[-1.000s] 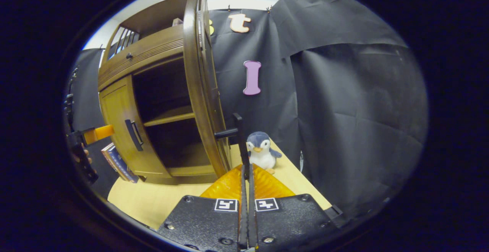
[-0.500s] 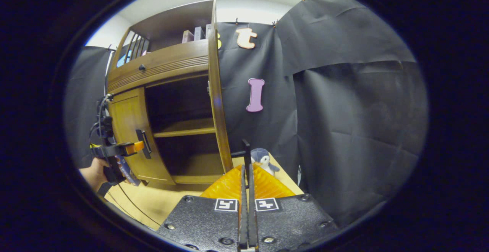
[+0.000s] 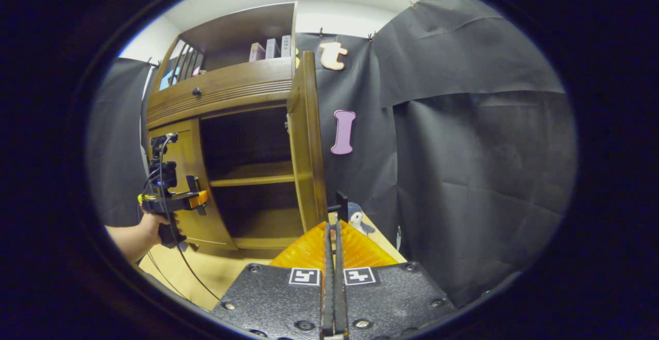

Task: Open the right door of the double-door shoe cabinet with the right hand, and open the left door with the left hand.

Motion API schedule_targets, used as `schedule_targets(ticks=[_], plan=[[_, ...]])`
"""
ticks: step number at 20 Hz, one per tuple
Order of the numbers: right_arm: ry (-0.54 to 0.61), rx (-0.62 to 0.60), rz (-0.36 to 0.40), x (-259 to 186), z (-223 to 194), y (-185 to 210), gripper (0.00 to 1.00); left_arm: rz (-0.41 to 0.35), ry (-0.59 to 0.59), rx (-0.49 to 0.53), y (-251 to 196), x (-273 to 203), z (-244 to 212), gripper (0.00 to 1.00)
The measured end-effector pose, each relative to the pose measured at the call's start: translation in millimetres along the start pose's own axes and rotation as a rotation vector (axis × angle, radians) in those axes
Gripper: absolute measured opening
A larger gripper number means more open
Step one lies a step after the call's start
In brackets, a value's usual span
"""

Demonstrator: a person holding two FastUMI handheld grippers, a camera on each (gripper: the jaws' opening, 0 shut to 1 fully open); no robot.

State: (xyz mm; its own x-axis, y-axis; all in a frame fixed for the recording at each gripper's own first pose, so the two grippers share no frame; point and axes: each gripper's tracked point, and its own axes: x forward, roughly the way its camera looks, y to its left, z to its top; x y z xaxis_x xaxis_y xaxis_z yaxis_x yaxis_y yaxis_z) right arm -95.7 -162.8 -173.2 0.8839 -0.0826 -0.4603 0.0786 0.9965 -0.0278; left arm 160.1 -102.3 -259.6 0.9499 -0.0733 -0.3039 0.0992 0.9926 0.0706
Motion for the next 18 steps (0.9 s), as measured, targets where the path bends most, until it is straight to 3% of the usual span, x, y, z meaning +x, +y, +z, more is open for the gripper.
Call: schedule_targets(ticks=[1,2,5,7,8,9,10,12,13,18], plan=[[0.004,0.002,0.003,0,-1,1,0.04,-0.007,-0.013,0.01,-1,2,1,0.55],[0.005,0.004,0.009,-1,-2,2,0.06,-0.016,-0.017,0.009,-4,2,-1,0.55],[0.006,-0.005,0.01,-4,-4,6,0.1,-0.041,-0.013,-0.013,-7,1,-4,0.35],[0.008,-0.012,0.015,-7,-5,9,0.17,-0.059,0.004,-0.019,-7,4,-9,0.36],[0.006,-0.014,0.017,-8,-5,9,0.23,-0.062,0.02,-0.022,-7,4,-12,0.3],[0.008,-0.016,0.017,-10,-7,8,0.28,-0.062,0.031,-0.023,-6,4,-15,0.3],[0.011,-0.017,0.02,-11,-8,9,0.36,-0.064,0.04,-0.023,-8,8,-16,0.36],[0.013,-0.021,0.022,-13,-9,10,0.45,-0.044,0.041,-0.018,-7,4,-16,0.35],[0.013,-0.023,0.023,-15,-9,10,0.46,-0.041,0.039,-0.018,-7,4,-15,0.27],[0.015,-0.039,0.04,-21,-13,11,0.46,-0.027,0.051,-0.021,-6,-2,-16,0.27]])
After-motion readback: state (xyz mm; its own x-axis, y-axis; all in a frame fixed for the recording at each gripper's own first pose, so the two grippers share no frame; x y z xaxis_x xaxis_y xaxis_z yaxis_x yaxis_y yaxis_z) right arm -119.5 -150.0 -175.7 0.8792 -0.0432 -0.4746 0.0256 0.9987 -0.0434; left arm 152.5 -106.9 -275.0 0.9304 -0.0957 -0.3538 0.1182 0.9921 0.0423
